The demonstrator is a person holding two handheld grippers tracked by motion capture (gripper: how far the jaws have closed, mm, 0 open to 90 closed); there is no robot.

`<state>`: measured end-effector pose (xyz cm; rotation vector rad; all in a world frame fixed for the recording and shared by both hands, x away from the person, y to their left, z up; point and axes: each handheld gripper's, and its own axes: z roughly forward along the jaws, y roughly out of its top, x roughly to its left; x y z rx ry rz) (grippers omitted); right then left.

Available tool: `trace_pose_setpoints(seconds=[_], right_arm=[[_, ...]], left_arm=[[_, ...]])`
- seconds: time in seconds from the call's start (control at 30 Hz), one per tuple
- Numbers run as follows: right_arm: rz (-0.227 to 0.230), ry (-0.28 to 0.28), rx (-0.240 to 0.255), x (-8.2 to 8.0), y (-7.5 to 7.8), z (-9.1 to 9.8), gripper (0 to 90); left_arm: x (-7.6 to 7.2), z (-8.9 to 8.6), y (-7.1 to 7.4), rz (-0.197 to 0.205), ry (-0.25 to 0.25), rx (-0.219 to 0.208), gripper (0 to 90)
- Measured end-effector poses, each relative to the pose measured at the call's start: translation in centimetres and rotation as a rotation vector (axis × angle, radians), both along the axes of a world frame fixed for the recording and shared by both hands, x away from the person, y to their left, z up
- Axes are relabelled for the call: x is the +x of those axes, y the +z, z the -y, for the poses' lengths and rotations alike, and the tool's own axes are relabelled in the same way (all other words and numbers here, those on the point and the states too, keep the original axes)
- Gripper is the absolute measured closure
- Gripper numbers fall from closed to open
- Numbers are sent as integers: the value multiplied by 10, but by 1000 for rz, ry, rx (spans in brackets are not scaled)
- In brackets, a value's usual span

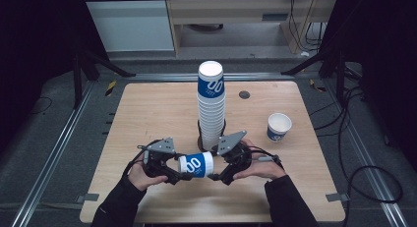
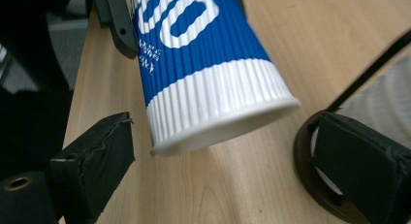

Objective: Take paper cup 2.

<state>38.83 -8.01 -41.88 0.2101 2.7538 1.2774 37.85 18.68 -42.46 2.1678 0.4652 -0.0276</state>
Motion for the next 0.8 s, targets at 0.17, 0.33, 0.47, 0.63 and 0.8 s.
trace_pose_setpoints(seconds=[0.17,0.33,0.47,0.63,0.8], right_arm=[[-9,-100,101,1,4,18,79],[-34,-174,181,-1,0,33,80],[-54,-209,234,-6,-4,40,78],[-97,-185,288,-7,-7,40,75],[-120,-123,265,-9,-12,31,73]], left_arm=[[3,-9,4,20,42,-45,258],[3,-15,8,46,77,-116,258],[2,-17,10,51,83,-172,257],[0,-11,9,29,35,-203,257],[0,-8,6,-10,-30,-231,257]])
